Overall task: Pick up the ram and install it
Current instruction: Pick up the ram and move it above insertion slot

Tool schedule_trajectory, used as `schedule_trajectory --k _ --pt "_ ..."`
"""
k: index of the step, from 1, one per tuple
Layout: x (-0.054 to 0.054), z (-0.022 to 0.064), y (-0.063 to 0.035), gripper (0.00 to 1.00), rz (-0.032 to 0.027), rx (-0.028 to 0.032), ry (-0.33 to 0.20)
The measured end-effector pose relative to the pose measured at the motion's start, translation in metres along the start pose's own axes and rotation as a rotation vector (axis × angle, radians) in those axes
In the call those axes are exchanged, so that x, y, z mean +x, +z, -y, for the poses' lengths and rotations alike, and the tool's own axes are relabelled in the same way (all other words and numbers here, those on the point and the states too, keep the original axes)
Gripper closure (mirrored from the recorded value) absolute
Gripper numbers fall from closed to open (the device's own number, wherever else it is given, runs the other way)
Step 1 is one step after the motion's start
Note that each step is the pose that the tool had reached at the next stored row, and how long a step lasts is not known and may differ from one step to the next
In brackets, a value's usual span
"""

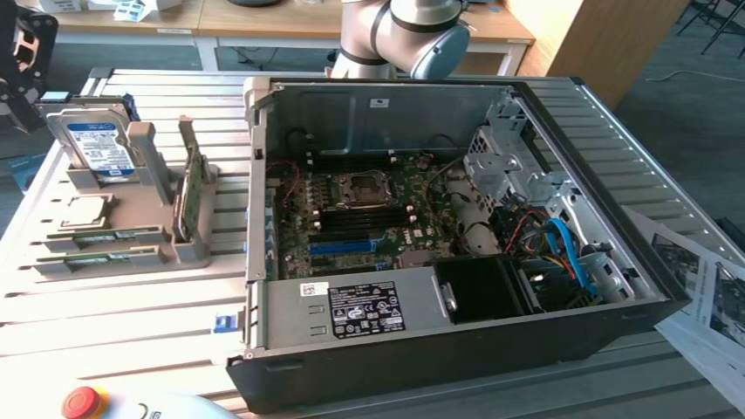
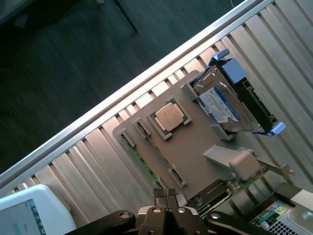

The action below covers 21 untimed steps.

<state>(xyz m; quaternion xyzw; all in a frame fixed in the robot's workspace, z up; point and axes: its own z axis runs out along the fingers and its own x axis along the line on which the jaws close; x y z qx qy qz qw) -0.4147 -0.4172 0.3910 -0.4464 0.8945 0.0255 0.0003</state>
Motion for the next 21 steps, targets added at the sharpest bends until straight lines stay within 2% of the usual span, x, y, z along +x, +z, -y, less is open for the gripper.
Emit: schedule_trajectory --k 7,21 --pt "0.0 0.0 0.0 0.9 -0.0044 -0.0023 -0.094" --pt "0.0 0.0001 0.0 0.9 -0.0144 -0.0075 -0.317"
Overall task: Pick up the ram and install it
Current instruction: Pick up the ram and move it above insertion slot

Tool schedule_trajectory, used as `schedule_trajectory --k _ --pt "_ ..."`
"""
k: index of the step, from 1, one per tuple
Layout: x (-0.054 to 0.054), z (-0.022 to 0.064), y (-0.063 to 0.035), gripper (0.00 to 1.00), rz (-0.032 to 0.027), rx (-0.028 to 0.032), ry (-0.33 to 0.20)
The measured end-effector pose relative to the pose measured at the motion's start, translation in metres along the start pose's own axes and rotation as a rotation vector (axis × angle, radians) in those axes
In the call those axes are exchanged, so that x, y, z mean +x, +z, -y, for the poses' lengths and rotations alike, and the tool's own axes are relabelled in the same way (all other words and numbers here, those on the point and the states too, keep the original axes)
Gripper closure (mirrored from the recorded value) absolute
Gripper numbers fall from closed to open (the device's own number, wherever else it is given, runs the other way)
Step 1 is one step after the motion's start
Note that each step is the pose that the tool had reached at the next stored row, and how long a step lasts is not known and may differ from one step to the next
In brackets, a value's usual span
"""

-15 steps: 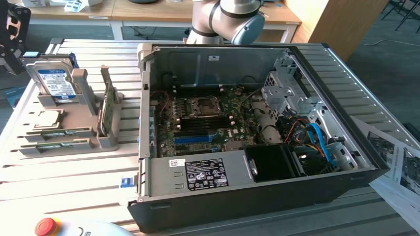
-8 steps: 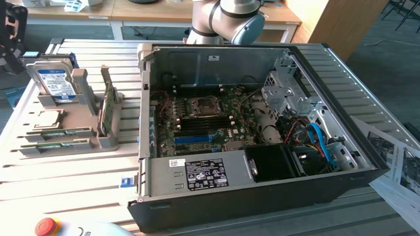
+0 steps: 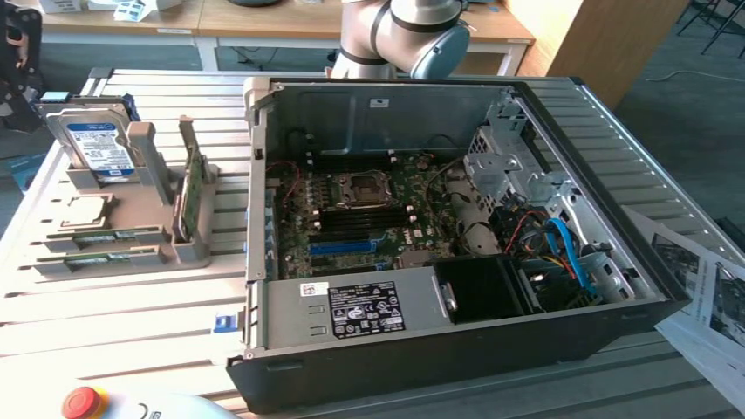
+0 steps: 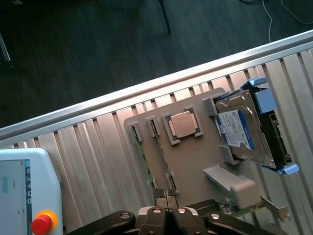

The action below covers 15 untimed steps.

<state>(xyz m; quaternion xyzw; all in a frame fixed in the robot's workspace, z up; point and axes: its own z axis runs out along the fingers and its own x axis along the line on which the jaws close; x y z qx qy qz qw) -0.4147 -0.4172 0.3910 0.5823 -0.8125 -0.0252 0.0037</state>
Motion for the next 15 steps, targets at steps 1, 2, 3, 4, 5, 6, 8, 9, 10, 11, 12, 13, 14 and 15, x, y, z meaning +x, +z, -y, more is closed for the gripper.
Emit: schedule_trajectory --k 1,2,3,4,5,6,8,9,10,11,12,13,14,15 --pt "0.0 0.0 0.0 0.9 -0.0007 -0.0003 -0.016" --pt "0.0 0.0 0.0 0.9 -0.0014 -0.0007 -0.032" --pt "0.0 0.0 0.0 0.9 -0.0022 -0.0011 -0.048" --pt "0.0 0.0 0.0 0.9 -0.0029 -0.0015 -0.064" --pt "0.0 0.0 0.0001 0.9 -0.0036 -0.0018 -0.08" --pt "0.0 0.0 0.0 0.9 -0.0044 -0.0022 -0.096" --pt "0.0 0.0 0.0001 0.9 -0.0057 -0.0029 -0.126" --pt "0.0 0.0 0.0001 0.9 -0.0063 -0.0032 -0.14" --pt "0.0 0.0 0.0 0.9 -0.0069 -0.0036 -0.152" --pt "0.0 0.0 0.0 0.9 -0.0073 -0.0038 -0.161" --pt "0.0 -0.0001 0.0001 0.9 -0.0074 -0.0038 -0.164" --pt "0.0 -0.0001 0.0001 0.9 -0.0075 -0.0038 -0.164" --pt "0.0 0.0 0.0001 0.9 -0.0075 -0.0038 -0.165" --pt "0.0 0.0 0.0001 0.9 -0.0076 -0.0039 -0.167"
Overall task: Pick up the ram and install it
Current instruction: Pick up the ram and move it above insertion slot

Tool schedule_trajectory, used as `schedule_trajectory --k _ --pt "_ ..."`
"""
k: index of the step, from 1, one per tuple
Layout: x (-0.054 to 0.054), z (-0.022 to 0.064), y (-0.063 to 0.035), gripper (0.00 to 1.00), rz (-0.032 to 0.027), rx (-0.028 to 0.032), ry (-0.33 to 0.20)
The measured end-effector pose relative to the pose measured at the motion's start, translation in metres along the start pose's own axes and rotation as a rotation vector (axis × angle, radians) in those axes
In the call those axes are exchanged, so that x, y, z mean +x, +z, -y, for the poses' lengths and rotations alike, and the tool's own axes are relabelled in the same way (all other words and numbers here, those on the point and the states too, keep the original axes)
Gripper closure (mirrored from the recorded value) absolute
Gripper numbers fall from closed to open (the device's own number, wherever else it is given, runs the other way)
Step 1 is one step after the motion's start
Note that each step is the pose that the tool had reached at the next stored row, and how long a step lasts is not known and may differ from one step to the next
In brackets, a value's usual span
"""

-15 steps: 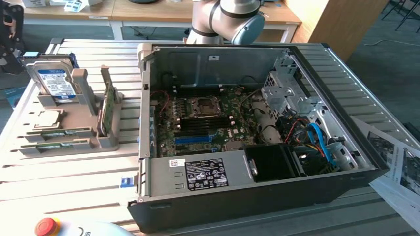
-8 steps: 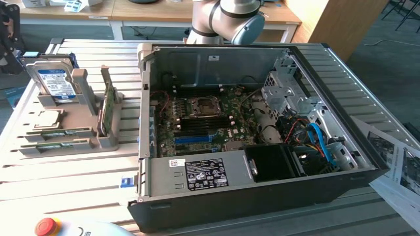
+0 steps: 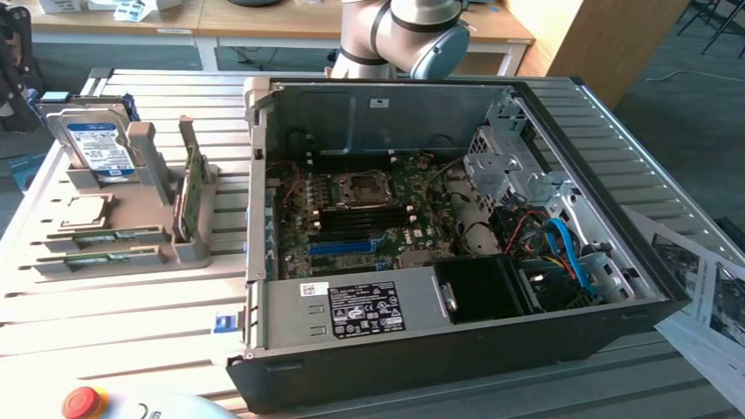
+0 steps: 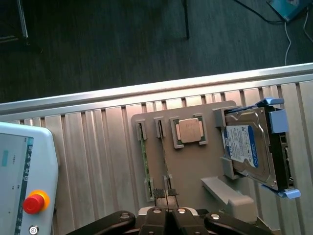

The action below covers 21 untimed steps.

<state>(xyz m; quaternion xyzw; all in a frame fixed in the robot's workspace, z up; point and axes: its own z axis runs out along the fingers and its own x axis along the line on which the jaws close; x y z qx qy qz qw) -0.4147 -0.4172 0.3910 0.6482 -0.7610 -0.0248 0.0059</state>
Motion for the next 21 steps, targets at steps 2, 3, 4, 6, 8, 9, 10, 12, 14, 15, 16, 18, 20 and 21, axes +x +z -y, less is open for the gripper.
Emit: schedule_trajectory --k 2,3,4,6,8,9,10,12,14,15,16,18,20,21 --pt "0.0 0.0 0.0 0.9 -0.0007 -0.0003 -0.015" --pt "0.0 0.0 0.0001 0.9 -0.0011 -0.0005 -0.026" --pt "0.0 0.0 0.0 0.9 -0.0017 -0.0009 -0.038" --pt "0.0 0.0 0.0 0.9 -0.0028 -0.0014 -0.062" --pt "0.0 0.0 0.0 0.9 -0.0037 -0.0018 -0.082" --pt "0.0 0.0 0.0 0.9 -0.004 -0.0021 -0.087" --pt "0.0 0.0 0.0 0.9 -0.004 -0.0021 -0.088" --pt "0.0 0.0 0.0 0.9 -0.004 -0.002 -0.088" --pt "0.0 0.0 0.0 0.9 -0.004 -0.0021 -0.088" --pt "0.0 0.0 0.0 0.9 -0.004 -0.002 -0.088" --pt "0.0 0.0 0.0 0.9 -0.004 -0.002 -0.088" --pt "0.0 0.0 0.0 0.9 -0.004 -0.002 -0.089" --pt "0.0 0.0 0.0001 0.9 -0.0048 -0.0021 -0.096" --pt "0.0 0.0001 0.0002 0.9 -0.0057 -0.0023 -0.103"
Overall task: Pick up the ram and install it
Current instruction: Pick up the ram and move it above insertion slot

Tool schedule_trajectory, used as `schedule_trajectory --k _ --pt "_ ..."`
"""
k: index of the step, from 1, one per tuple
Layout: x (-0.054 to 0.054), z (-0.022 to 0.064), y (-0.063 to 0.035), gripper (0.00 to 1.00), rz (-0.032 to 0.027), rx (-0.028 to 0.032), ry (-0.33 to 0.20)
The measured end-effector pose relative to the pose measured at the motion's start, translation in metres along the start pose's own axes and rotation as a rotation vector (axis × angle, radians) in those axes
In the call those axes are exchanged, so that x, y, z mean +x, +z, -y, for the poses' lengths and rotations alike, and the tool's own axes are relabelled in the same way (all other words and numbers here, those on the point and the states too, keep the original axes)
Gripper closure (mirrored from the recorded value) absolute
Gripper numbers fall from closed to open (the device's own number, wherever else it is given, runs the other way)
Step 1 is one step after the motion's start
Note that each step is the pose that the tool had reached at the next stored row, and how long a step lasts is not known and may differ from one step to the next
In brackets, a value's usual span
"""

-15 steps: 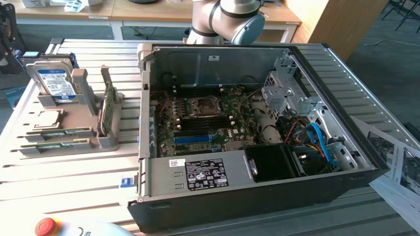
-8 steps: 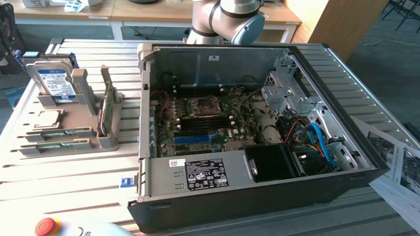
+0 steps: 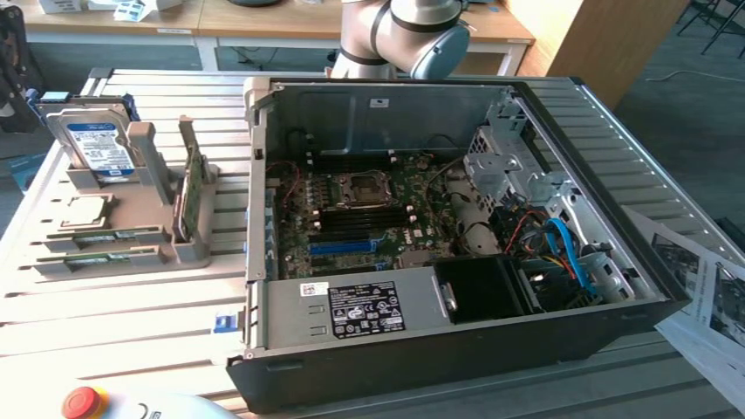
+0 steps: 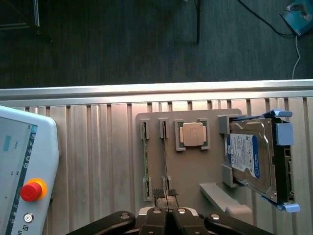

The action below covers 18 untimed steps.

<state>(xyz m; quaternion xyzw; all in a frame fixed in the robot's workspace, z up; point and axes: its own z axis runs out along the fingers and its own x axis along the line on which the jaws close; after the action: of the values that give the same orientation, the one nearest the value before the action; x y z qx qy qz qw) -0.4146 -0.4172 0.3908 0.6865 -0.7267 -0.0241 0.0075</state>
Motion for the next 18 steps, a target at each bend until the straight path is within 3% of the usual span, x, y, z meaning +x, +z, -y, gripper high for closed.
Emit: schedule_trajectory --k 8,18 --pt "0.0 0.0006 0.0003 0.9 -0.0085 -0.0033 -0.076" --pt "0.0001 0.0007 0.0031 0.9 -0.0091 -0.0032 -0.081"
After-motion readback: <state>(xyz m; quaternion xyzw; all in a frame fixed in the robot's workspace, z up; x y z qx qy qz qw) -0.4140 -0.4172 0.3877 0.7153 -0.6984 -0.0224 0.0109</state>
